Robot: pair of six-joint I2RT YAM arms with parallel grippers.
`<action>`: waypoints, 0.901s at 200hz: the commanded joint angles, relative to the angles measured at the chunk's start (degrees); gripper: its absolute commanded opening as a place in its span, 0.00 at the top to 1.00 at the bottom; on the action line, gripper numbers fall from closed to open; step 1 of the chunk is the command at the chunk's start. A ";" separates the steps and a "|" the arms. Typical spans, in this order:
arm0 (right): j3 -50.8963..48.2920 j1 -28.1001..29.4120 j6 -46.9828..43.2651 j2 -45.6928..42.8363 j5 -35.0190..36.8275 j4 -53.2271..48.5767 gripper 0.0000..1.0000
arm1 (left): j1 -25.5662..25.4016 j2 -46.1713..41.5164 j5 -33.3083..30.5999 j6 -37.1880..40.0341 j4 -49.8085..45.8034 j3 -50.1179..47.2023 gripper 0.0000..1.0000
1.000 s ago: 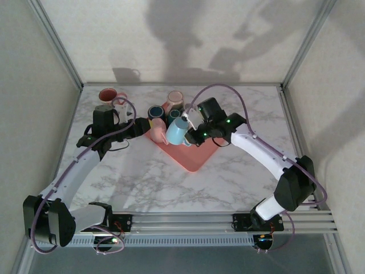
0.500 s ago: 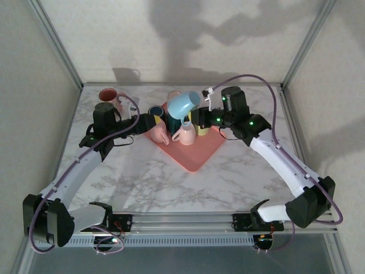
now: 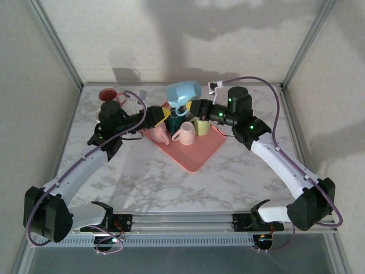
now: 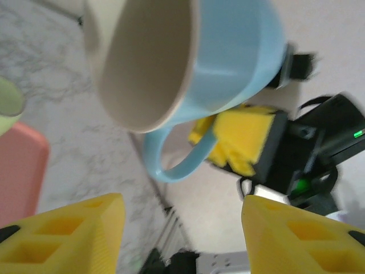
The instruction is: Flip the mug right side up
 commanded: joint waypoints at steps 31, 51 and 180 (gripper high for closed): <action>-2.26 -0.26 8.08 -2.30 -2.70 17.32 1.00 | -3.51 2.54 -4.89 -14.91 16.26 -1.30 0.42; -2.94 -0.24 8.33 -3.02 -2.36 18.33 1.00 | -4.55 3.76 -5.76 -16.58 15.42 0.07 0.42; -4.25 -0.24 13.10 -2.34 -4.06 24.03 1.00 | -7.20 7.26 -9.79 -24.78 21.22 1.55 0.47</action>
